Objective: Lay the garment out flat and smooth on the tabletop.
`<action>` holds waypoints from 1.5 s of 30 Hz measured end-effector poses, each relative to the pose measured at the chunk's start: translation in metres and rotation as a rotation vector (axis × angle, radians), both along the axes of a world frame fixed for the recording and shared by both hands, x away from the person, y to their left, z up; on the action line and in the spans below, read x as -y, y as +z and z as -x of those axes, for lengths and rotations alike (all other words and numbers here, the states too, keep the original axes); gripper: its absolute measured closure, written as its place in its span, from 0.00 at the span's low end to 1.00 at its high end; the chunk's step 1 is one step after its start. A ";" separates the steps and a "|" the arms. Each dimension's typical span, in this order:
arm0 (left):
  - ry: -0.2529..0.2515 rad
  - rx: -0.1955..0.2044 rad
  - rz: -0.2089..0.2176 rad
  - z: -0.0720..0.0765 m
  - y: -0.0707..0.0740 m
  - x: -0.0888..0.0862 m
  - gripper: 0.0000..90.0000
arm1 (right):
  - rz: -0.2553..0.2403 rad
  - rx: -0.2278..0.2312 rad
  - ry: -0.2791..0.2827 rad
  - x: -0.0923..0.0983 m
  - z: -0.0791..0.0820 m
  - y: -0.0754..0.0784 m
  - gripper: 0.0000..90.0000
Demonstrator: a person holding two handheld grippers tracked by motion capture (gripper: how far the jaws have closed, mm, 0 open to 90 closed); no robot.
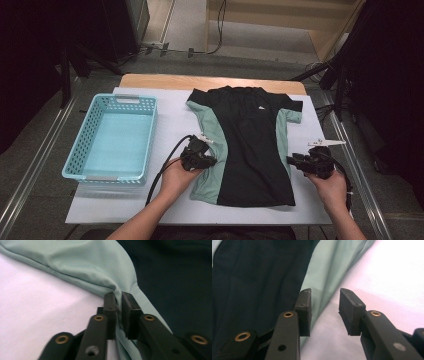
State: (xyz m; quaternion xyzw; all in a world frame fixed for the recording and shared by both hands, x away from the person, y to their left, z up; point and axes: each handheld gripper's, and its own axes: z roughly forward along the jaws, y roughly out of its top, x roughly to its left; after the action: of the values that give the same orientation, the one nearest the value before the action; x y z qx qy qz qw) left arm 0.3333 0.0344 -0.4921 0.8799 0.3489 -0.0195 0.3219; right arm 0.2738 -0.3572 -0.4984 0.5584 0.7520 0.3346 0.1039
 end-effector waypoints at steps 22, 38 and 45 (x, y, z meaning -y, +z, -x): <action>0.143 -0.040 0.071 -0.013 0.011 -0.050 0.95 | 0.020 -0.018 0.046 -0.017 -0.008 -0.003 0.60; 0.149 -0.046 0.060 -0.013 0.008 -0.049 0.94 | 0.014 -0.112 0.063 -0.032 -0.014 -0.008 0.92; 0.144 -0.043 0.077 -0.011 0.011 -0.047 0.94 | -0.015 -0.082 -0.004 -0.012 -0.007 0.022 0.94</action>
State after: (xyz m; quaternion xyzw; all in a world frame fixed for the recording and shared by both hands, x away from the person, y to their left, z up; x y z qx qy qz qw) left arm 0.3447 0.0816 -0.4813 0.8388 0.4172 -0.0287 0.3487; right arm 0.2809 -0.3452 -0.4769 0.5741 0.7519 0.3165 0.0695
